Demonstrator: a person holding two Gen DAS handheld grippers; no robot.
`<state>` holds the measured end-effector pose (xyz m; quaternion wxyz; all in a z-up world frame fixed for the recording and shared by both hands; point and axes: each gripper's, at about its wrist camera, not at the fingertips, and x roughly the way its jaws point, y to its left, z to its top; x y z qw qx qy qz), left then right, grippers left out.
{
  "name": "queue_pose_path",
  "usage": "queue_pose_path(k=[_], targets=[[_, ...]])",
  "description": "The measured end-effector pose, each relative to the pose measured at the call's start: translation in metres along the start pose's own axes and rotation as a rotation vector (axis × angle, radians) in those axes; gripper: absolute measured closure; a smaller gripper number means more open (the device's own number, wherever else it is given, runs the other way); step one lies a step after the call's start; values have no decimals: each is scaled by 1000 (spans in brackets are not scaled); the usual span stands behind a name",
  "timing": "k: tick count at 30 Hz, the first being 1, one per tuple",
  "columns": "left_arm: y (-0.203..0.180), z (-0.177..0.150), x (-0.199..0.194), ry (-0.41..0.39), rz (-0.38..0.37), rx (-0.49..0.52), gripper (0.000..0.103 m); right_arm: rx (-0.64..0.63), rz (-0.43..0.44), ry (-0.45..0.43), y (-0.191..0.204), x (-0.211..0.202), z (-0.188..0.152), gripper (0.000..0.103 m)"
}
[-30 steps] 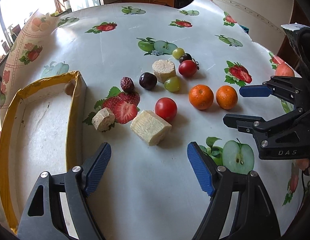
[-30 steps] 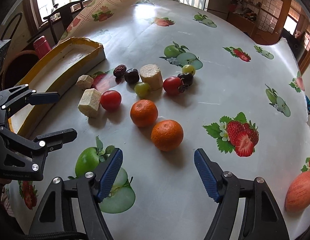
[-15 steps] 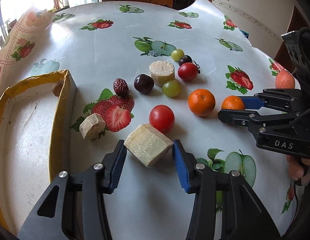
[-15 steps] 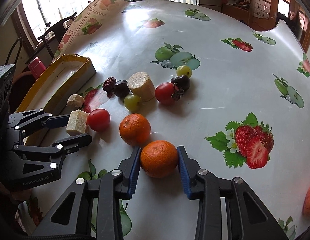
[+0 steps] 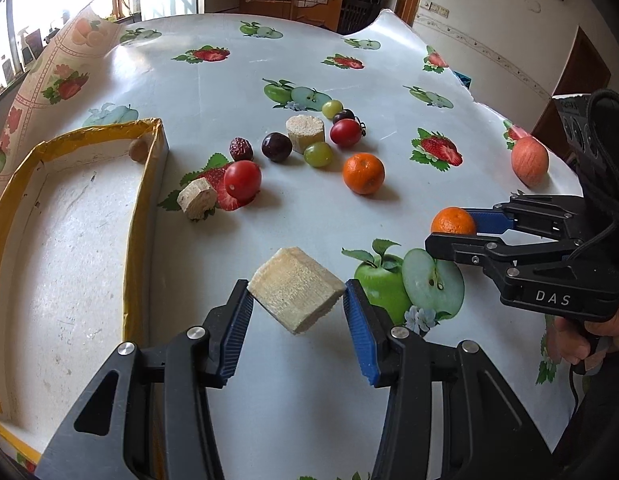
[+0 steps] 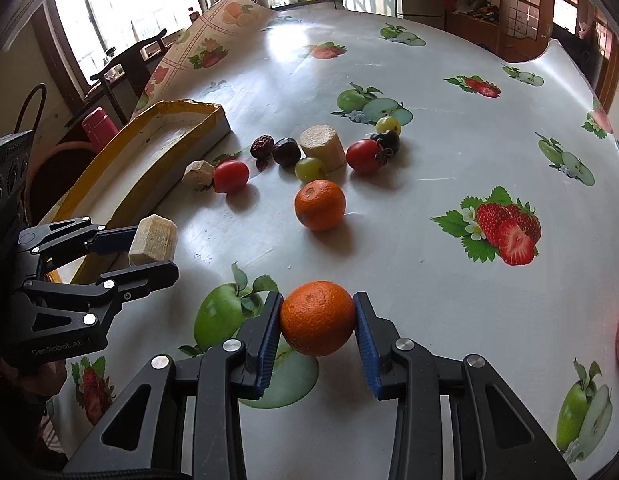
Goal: Organize fruits
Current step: 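Carry both into the yellow-rimmed tray and open both tools to release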
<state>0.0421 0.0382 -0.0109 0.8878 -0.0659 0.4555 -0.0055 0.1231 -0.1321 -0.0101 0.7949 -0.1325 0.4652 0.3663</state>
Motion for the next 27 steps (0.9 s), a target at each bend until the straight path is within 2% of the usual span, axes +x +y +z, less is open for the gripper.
queue_pose_path(k=[10,19,27], targets=[[12,-17,-41,-47,5,-1,58,-22,53,-25,37,-15,-8,67],[54,-27,-71,-85,51,-64,58,-77,103,-39,79,-15,0,67],[86,-38,-80,-84,88,-107,58,-111,139,-50,108,-12,11,67]])
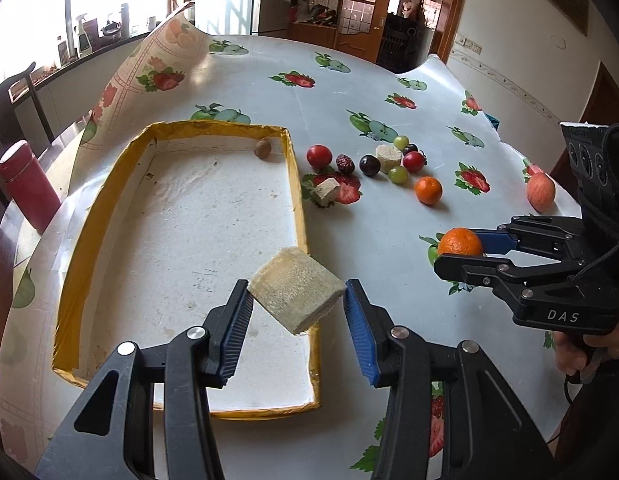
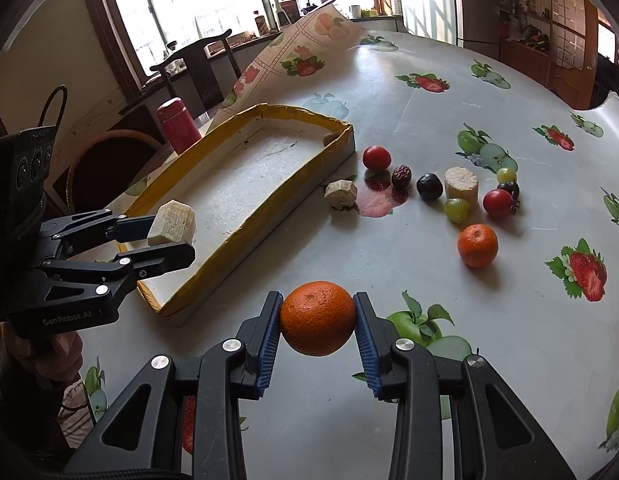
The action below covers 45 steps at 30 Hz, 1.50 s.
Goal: Organize fruits
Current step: 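Carry both into the yellow-rimmed tray and open both tools to release, then grasp a second pale banana chunk with the left tool while the right tool grasps another mandarin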
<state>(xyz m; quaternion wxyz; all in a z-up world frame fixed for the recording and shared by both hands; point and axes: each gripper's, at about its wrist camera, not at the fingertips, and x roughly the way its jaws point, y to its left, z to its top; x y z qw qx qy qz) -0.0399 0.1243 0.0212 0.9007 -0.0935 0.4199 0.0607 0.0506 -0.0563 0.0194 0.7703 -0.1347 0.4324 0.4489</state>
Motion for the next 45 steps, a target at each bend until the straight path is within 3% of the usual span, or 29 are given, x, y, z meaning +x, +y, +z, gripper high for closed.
queue_pose_path(k=[11,17,27,30,32,39,45], targets=[[69,1,-3,9,80,-116,58,-111,109,-4,78,32,32,67],[94,-4,12,48,114,-140,58,-200,128,73,125,84,48,67],[100,-15,38,118,142,-131,57,-243,102,178,135,131,46,66],[98,-14,35,114,136,-128,49,-265,100,178,137,131,44,62],[99,-12,30,101,130,-139,33,-271,109,177,138,128,44,48],[95,-5,6,47,130,-147,33,-291,107,101,136,93,40,44],[69,2,-3,24,116,-101,33,-223,100,30,110,52,29,44]])
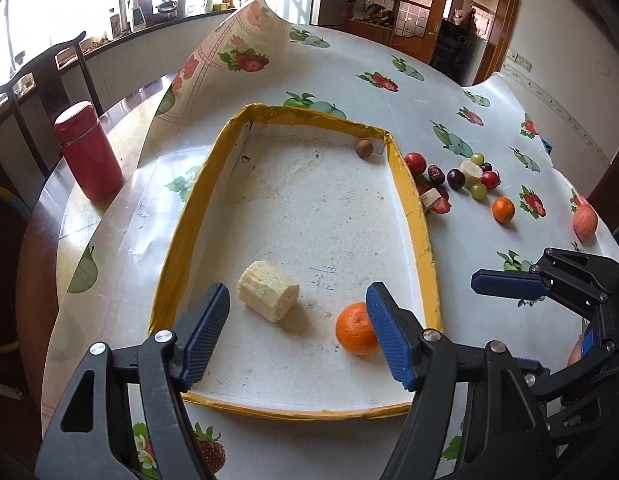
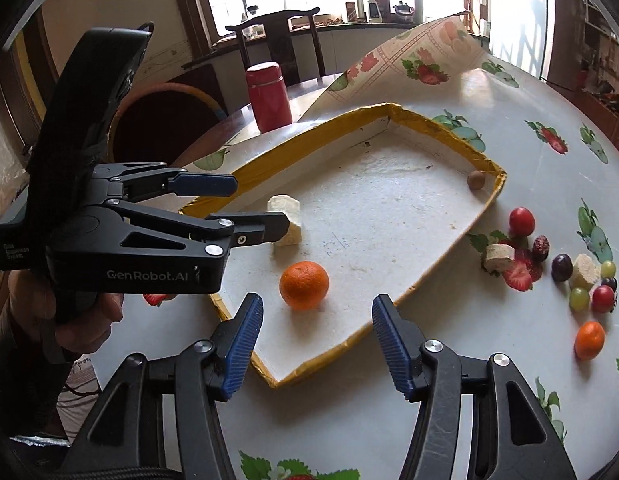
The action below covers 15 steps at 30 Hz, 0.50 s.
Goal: Organize fruits
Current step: 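Grasp a second pale banana chunk with the left tool while the right tool grasps another mandarin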
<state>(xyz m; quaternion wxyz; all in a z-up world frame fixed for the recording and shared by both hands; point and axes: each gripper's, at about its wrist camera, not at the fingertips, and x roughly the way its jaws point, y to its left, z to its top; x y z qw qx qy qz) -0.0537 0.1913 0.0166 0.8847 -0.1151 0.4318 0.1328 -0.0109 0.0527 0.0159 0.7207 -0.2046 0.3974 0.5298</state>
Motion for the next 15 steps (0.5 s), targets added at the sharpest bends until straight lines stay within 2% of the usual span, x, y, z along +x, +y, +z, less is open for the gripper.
queue_pose_path(k=[15], targets=[[-77,2,-1,4,-61,106,33,184,-120,-47,-80,-65,-49,43]])
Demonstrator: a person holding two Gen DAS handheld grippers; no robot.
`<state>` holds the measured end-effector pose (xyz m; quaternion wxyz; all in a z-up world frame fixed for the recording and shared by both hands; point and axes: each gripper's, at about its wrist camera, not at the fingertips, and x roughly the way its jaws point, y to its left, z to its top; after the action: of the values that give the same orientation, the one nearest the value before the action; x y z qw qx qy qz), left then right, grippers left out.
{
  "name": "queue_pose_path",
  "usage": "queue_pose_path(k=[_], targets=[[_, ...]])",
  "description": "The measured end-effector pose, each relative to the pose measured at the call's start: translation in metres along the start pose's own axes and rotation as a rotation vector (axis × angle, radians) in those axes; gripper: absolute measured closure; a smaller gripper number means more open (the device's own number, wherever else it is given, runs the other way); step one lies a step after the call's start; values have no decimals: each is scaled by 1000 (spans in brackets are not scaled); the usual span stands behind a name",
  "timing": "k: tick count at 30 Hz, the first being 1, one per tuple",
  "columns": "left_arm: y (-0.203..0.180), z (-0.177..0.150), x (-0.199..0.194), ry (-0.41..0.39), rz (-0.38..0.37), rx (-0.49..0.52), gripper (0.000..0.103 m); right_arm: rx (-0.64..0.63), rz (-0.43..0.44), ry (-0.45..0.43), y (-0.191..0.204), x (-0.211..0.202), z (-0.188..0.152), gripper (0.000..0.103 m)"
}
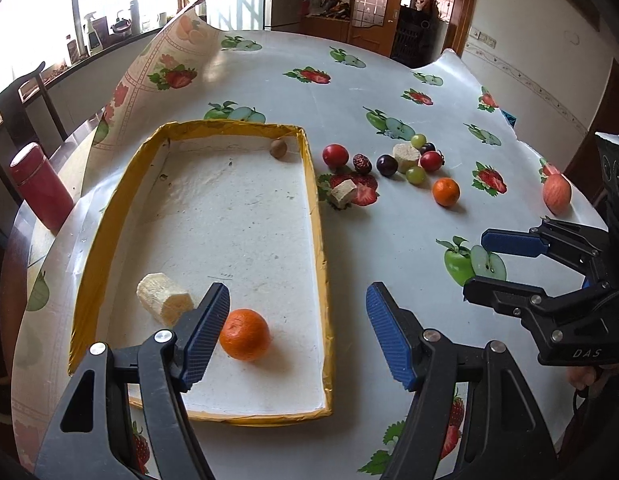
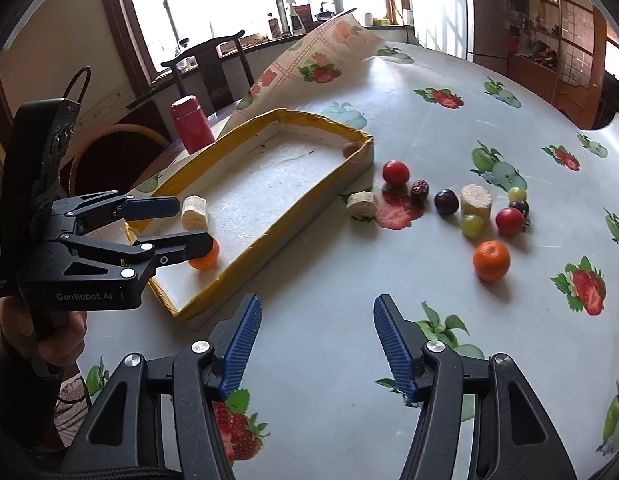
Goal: Organize fruits
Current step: 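Grasp a second pale banana chunk with the left tool while the right tool grasps another mandarin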
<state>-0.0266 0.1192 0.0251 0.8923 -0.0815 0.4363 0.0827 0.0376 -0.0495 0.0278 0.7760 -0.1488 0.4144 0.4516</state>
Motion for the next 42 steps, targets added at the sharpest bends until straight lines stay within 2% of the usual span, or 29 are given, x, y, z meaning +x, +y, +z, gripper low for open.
queue_pose_path(k=[10,20,24,31,34,36,37,38,41,42], targets=[[-35,10,11,10,-38,36,33,76,-65,-17,-48,-15,-17,43],[-68,36,59,60,-68,41,33,163,-159,18,-102,18,-9,43],[-74,50,87,83,-40,32,33,176,-191,23,-116,31,1,43],[-68,72,128,123,14,-2,33,198,-193,33,-136,55,16,43],[-71,80,137,127,36,11,33,205,-195,40,-140,65,20,53],[-72,82,142,125,51,19,42,196,-200,33,-140,68,22,62],[-72,83,145,126,61,24,52,196,-185,32,-140,69,23,67],[-72,83,146,127,62,28,66,197,-184,31,-139,69,23,67],[-68,82,143,114,59,20,75,195,-170,25,-136,64,21,68],[-67,82,140,113,44,16,75,200,-161,19,-135,61,19,68]])
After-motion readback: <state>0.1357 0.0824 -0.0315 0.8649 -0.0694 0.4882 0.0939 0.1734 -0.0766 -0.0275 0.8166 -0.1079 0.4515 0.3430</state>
